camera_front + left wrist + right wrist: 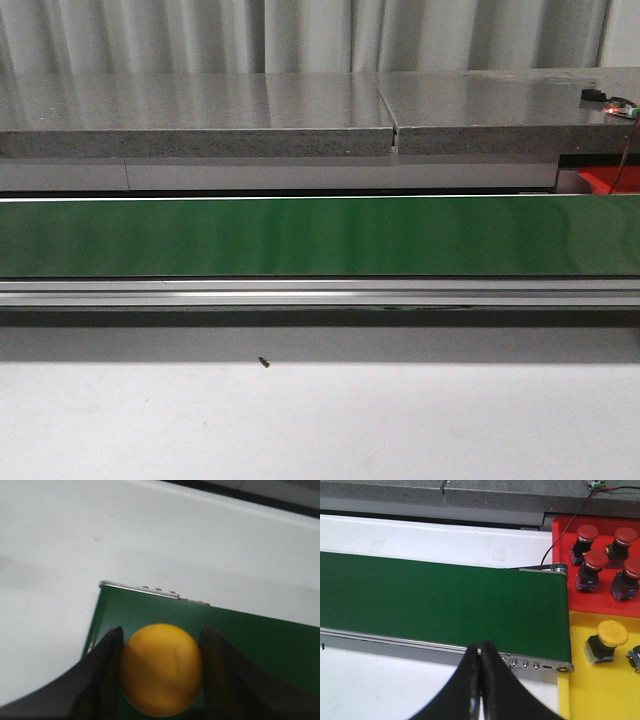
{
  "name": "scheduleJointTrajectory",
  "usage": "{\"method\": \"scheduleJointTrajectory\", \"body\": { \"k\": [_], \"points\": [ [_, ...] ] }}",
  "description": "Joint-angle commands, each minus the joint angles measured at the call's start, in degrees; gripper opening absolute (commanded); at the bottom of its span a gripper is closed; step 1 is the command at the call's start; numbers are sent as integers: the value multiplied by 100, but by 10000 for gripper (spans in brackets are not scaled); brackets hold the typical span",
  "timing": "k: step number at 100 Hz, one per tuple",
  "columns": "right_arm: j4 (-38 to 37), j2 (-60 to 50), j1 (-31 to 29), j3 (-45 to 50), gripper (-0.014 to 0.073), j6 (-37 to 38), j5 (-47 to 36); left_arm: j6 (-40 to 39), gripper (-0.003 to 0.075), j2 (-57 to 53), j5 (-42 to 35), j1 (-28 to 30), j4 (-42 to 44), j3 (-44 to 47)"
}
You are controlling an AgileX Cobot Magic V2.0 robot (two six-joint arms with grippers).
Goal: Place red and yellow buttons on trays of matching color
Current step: 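Carry the yellow button with the left gripper onto the belt's near end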
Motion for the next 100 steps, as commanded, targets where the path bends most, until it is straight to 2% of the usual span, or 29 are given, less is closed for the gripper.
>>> {"method": "scheduleJointTrajectory", "body": {
  "k": [1, 16, 76, 81, 88, 95, 100],
  "points": [
    [127, 5, 19, -136, -68, -33, -342, 16, 21, -270, -556, -200, -189, 73],
    [127, 5, 19, -136, -68, -33, -342, 16, 21, -270, -829, -392, -87, 363],
    [127, 5, 19, -136, -68, -33, -342, 16, 31, -207, -1245, -391, -93, 953],
    [127, 5, 19, -136, -68, -33, -342, 16, 60, -232, -1245, -405, -108, 953],
    [127, 5, 19, -136, -68, -33, -342, 16, 149, -284, -1233, -458, -108, 953],
    [127, 5, 19, -136, -68, -33, -342, 16, 288, -342, -1233, -511, -108, 953],
    [127, 5, 19, -136, -68, -33, -342, 16, 414, -387, -1255, -552, -108, 942]
  ]
}}
